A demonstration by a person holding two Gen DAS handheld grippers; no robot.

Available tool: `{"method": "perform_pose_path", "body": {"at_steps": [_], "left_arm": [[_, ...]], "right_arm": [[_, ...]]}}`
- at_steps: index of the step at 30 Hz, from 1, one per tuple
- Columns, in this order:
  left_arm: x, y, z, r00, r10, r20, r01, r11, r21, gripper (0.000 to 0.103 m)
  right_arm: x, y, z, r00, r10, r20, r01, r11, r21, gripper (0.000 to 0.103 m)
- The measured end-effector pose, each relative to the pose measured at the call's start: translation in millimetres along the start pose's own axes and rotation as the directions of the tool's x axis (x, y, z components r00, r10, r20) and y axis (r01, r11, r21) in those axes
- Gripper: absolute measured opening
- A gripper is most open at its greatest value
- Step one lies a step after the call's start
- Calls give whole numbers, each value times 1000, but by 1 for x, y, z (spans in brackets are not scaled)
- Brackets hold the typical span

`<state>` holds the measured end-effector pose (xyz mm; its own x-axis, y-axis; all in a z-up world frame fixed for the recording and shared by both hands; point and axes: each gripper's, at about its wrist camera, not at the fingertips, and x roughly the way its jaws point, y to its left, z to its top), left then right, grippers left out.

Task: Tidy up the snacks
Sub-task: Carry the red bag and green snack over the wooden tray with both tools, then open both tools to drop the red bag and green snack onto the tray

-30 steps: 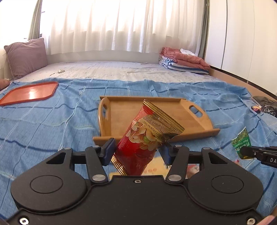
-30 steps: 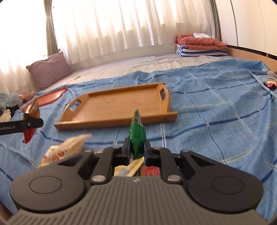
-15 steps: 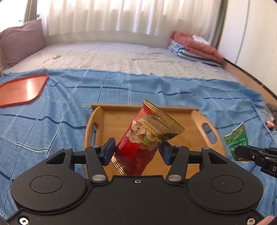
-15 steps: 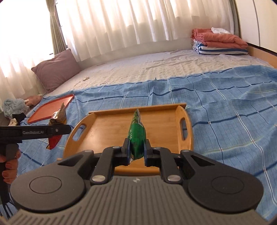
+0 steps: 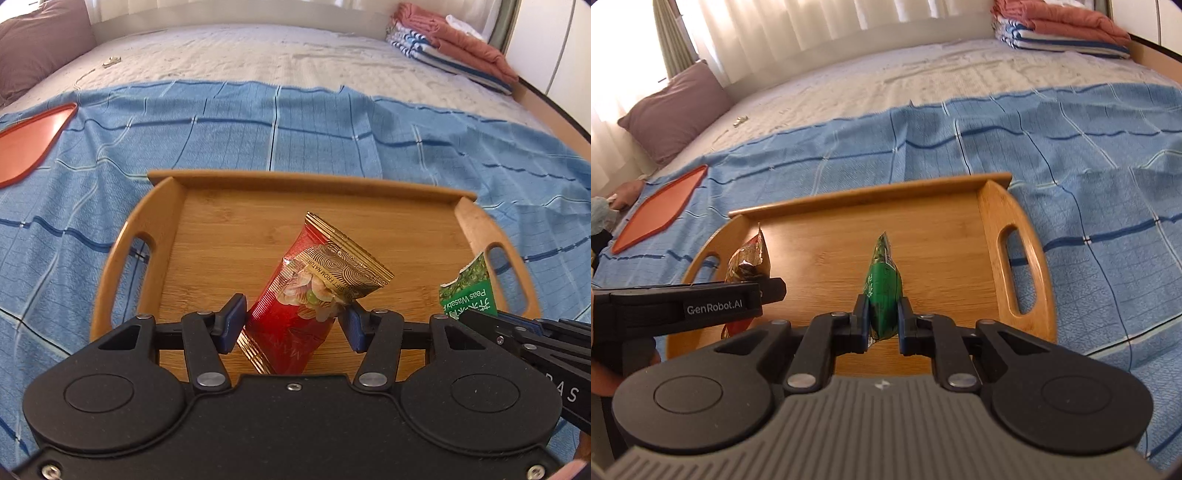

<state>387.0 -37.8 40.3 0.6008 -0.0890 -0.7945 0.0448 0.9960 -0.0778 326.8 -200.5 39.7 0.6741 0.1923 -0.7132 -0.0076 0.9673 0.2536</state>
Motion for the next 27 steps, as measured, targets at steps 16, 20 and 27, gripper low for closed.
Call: {"method": "perform_pose_path", "body": {"at_steps": [16,20,27], "left_arm": [[5,-9,-4,1000,11,12,-11,998,70,69],[-11,-6,-4,999,-8,44,4,996,86,86],[-64,3,-4,996,-12,91,3,996,89,90]], "right_arm": [[14,-5,-4,999,-25,-23,25,1000,-3,25],[6,-4,-2,1000,-12,-10,12,1000,0,52],[-30,11,0,1000,-22,22,23,999,-40,63]]}}
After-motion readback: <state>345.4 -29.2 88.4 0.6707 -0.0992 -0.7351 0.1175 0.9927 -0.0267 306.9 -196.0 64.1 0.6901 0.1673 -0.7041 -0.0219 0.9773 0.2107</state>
